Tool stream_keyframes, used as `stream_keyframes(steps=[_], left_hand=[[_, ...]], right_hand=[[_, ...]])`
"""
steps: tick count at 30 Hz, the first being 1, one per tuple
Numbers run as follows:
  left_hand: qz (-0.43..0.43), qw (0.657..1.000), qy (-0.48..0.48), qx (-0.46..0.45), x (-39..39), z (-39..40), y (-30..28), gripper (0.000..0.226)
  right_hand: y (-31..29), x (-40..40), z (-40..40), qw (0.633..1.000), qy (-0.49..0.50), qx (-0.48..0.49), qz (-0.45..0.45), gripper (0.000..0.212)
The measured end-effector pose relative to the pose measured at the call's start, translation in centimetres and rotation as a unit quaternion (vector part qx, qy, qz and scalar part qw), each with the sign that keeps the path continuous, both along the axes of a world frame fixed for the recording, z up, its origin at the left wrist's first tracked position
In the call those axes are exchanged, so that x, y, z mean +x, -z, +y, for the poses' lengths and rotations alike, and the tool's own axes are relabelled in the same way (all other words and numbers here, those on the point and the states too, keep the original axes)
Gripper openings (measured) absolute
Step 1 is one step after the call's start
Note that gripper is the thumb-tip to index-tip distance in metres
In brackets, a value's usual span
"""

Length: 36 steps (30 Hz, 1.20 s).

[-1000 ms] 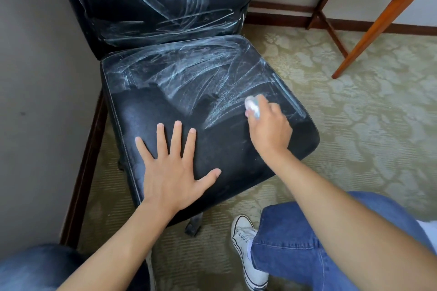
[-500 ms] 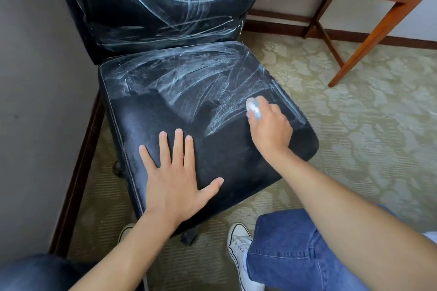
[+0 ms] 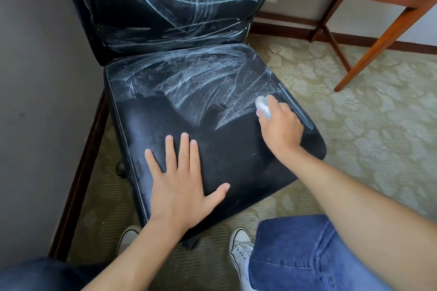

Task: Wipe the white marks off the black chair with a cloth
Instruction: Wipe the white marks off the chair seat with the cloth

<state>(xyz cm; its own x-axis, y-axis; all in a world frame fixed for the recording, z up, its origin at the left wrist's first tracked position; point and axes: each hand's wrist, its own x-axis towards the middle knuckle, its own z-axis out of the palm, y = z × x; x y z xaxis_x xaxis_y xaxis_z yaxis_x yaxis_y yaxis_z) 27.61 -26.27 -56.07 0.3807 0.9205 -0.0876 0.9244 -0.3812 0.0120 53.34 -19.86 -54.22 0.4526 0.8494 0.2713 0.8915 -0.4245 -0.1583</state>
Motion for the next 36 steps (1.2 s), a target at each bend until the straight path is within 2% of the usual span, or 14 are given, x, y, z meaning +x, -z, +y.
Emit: stream_keyframes(steps=[3,7,9,11,13,15,18,21,23,25,27,30,33,36], left_hand=[[-0.001,1.000,-0.003,-0.002,0.1,0.0,0.0,0.118],[-0.005,1.000,0.003,0.006,-0.1,0.1,0.2,0.119],[-0.010,1.000,0.007,0.011,-0.1,0.1,0.2,0.117],[-0.014,1.000,0.005,0.009,-0.2,0.1,0.2,0.117],[-0.013,1.000,0.003,0.007,-0.1,0.1,0.1,0.118],[-0.011,1.000,0.004,0.006,-0.1,0.1,0.1,0.118],[-0.010,1.000,0.002,0.003,-0.1,0.0,0.1,0.117],[-0.016,1.000,0.004,0.008,-0.2,0.1,0.3,0.118],[-0.020,1.000,0.005,0.012,-0.2,0.1,0.3,0.118],[-0.024,1.000,0.009,0.014,-0.3,0.0,0.2,0.116],[-0.021,1.000,0.008,0.014,-0.4,0.1,0.1,0.116],[-0.032,0.999,0.013,0.017,-0.7,0.3,-0.1,0.113],[-0.045,0.998,0.024,0.021,-1.2,0.8,-0.4,0.104],[-0.072,0.996,0.039,0.046,-2.0,1.5,-0.9,0.091]], right_hand=[[0.3,-5.0,-1.2,0.991,-0.131,0.009,0.031,0.035],[0.0,-10.9,-3.9,0.945,-0.323,0.031,0.039,0.036],[-0.8,-9.1,-2.5,0.956,-0.292,0.023,0.020,0.028],[-0.8,-5.7,-0.3,0.984,-0.179,-0.005,0.019,0.019],[-0.3,-2.3,1.3,0.998,-0.066,-0.023,-0.010,0.028],[-0.2,-1.2,1.7,1.000,-0.026,-0.006,-0.010,0.035],[-0.3,-4.8,1.0,0.994,-0.102,0.003,0.034,0.029],[-0.2,-10.4,-1.9,0.955,-0.290,-0.006,0.054,0.032],[-0.4,-10.7,-1.9,0.939,-0.341,0.007,0.035,0.036],[-1.2,-8.6,-0.2,0.960,-0.280,-0.010,0.018,0.027],[-0.9,-4.5,2.2,0.989,-0.147,-0.032,0.011,0.018],[-0.5,0.2,3.2,1.000,-0.019,-0.010,0.001,0.029],[-0.2,-2.7,2.7,0.996,-0.085,-0.007,0.020,0.028],[-0.3,-9.1,0.5,0.963,-0.265,-0.006,0.049,0.029]])
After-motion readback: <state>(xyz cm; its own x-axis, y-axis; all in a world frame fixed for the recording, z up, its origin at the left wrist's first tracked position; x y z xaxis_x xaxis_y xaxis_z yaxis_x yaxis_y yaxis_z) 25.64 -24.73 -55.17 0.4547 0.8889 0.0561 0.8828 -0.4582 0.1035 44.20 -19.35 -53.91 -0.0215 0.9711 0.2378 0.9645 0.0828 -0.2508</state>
